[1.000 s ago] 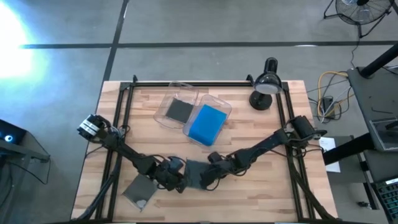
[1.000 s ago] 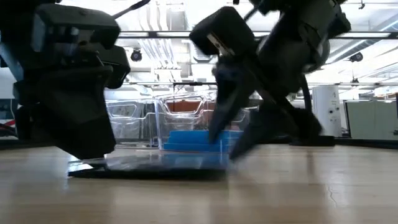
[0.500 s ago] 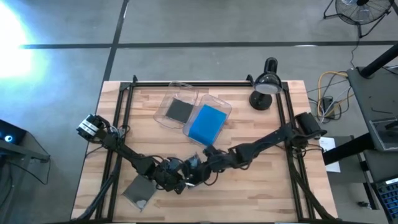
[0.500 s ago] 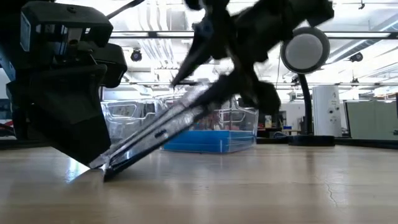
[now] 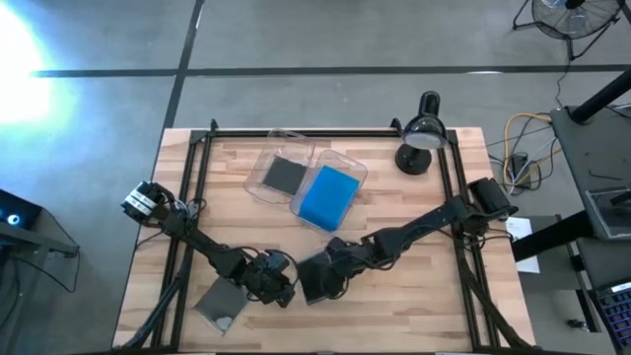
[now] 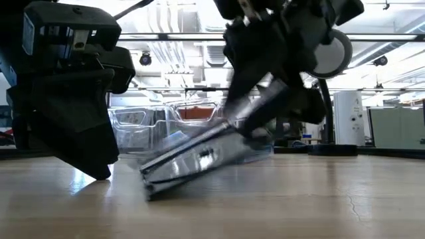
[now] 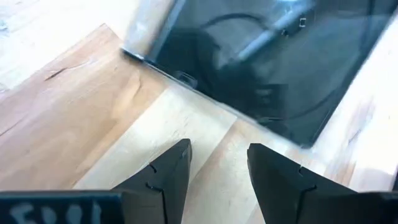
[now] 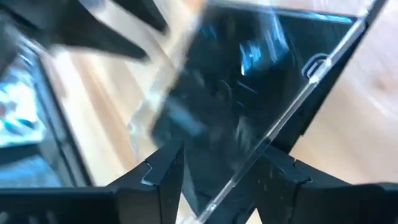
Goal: Pick & place jewel cases by type
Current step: Put the top black CD case into the left transparent bin
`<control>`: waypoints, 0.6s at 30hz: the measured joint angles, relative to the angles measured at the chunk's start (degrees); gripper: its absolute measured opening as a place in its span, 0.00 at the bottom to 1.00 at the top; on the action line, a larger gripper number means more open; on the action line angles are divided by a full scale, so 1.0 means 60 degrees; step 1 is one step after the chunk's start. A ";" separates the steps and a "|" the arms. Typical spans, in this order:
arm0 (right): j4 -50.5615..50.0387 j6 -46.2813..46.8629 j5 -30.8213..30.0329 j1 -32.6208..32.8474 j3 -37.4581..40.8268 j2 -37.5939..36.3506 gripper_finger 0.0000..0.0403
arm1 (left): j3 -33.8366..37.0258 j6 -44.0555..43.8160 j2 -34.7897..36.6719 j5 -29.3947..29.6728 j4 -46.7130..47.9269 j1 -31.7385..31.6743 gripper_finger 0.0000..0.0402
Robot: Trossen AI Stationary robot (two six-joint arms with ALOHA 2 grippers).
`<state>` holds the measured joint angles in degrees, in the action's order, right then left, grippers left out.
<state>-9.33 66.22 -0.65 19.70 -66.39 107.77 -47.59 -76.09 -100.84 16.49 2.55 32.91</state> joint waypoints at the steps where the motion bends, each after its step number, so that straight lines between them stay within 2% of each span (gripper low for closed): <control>1: -0.0248 -0.0105 0.0149 0.0000 0.0000 -0.0022 0.38 | 0.0000 0.0000 0.0000 0.0003 0.0000 0.0000 0.37; 5: -0.1005 -0.0423 0.0665 0.0018 0.0004 -0.0211 0.39 | 0.0000 0.0000 0.0000 0.0004 0.0023 0.0000 0.37; 10: -0.2046 -0.0751 0.0750 0.0055 0.0015 -0.0641 0.38 | 0.0000 -0.0025 0.0000 0.0004 0.0051 -0.0004 0.37; 13: -0.1850 -0.1372 0.0466 0.0066 0.0008 -0.1104 0.38 | 0.0000 -0.0051 -0.0004 0.0004 0.0059 -0.0004 0.37; 18: -0.2092 -0.1794 -0.0802 0.0066 -0.0005 -0.2134 0.41 | 0.0006 -0.0078 -0.0004 0.0005 0.0011 -0.0007 0.37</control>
<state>-21.88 55.45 -5.46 20.10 -66.42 94.96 -47.56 -76.57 -100.86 16.52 2.61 32.86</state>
